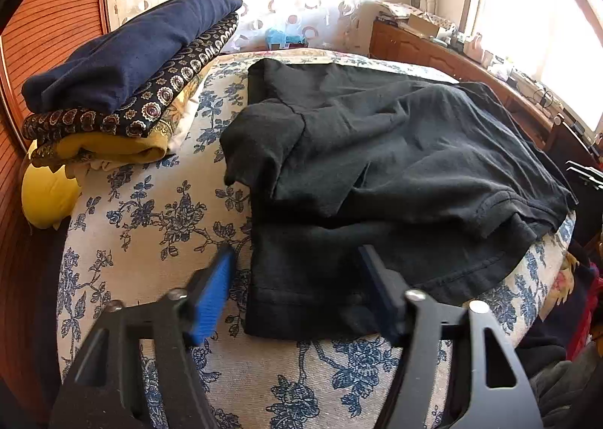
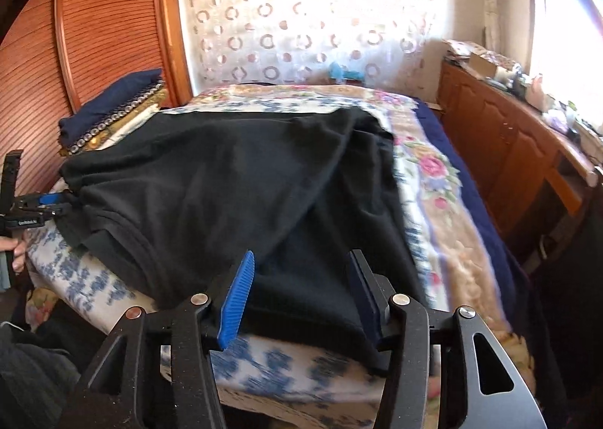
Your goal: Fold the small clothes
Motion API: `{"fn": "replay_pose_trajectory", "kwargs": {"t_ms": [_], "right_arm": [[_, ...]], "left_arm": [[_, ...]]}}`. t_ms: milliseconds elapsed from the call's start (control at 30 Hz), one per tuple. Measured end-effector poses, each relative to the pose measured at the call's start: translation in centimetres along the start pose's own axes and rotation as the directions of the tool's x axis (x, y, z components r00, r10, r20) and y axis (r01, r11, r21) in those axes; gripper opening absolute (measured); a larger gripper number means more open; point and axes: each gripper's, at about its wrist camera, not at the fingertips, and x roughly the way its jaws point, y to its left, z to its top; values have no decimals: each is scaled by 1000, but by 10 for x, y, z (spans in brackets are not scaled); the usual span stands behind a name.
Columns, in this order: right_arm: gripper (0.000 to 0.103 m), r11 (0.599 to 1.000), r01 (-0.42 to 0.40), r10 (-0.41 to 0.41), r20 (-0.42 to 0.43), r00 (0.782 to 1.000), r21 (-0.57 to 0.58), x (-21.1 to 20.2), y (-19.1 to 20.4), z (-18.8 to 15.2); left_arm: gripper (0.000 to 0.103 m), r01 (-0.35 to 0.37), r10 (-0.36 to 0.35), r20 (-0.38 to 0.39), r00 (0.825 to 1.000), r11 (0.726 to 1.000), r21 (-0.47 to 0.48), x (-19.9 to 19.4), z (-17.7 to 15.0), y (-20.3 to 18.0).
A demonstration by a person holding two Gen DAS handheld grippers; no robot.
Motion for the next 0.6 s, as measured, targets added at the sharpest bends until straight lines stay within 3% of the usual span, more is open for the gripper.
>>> {"fn": "replay_pose_trajectory", "kwargs": {"t_ms": [133, 367, 600], "right_arm": [[53, 999, -26, 25, -8, 1000, -24, 12, 9, 3], [54, 999, -52, 52, -20, 998, -7, 20, 7, -4], [54, 998, -49, 50, -23, 998, 45, 22, -5, -12]], "left_arm": [[15, 81, -81, -3, 997, 995, -50, 0, 3, 4], [15, 140, -140, 11, 990, 976, -165, 4, 9, 16], [7, 187, -176, 85, 981, 973, -139, -12, 27, 1]]}}
